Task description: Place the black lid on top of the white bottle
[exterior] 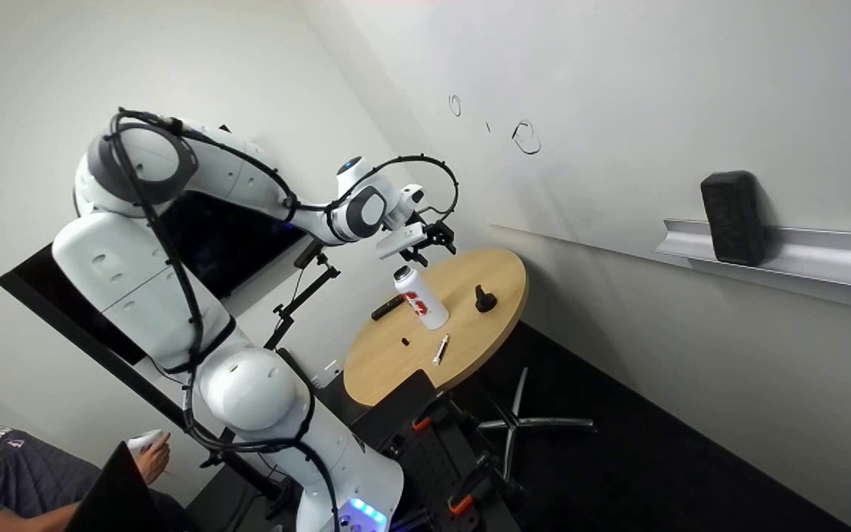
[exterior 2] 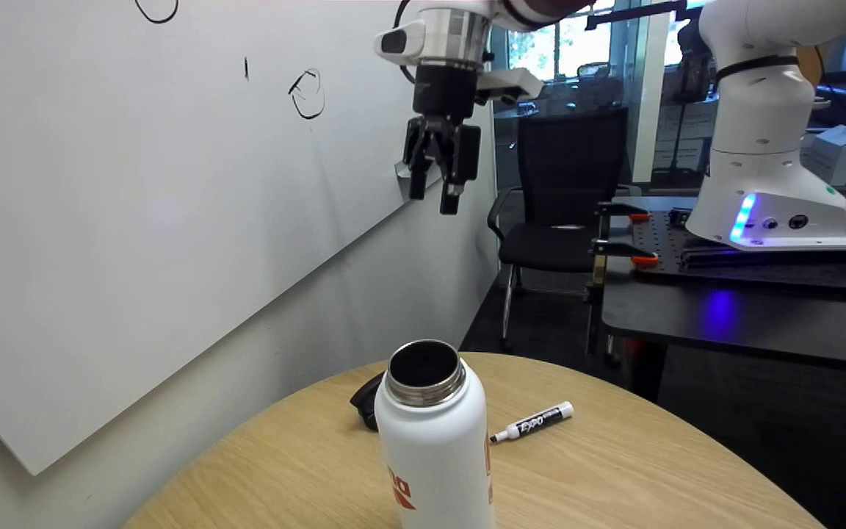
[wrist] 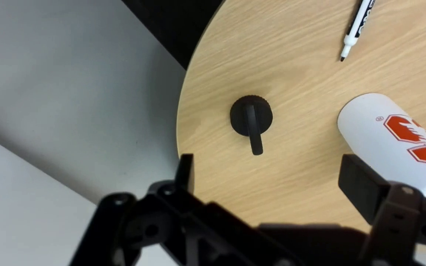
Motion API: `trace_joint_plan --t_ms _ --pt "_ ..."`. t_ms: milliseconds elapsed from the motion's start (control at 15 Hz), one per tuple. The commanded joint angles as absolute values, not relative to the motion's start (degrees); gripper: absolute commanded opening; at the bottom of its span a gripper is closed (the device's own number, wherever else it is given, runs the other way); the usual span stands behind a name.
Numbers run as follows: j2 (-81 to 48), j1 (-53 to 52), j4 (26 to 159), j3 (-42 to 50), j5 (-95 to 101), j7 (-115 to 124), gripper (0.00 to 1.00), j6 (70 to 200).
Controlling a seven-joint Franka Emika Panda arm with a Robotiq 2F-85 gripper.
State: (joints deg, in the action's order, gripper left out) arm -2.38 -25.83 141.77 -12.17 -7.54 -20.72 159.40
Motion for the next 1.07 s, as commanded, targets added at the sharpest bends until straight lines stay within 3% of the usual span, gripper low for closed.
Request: trace_joint_plan --t_ms 0,267,333,1000 --pt "-17.1 -23.4 130.1 -15.0 1.0 -16.3 1.0 159.0" --pt "-28.5 -24.0 120.5 -16.7 5.3 -13.8 1.0 156.2" --pt "-23.7 -22.8 126.1 -17.0 5.4 -14.0 1.0 158.7" --pt "-28.4 -23.5 121.3 -16.8 6.9 -13.5 1.0 157.2"
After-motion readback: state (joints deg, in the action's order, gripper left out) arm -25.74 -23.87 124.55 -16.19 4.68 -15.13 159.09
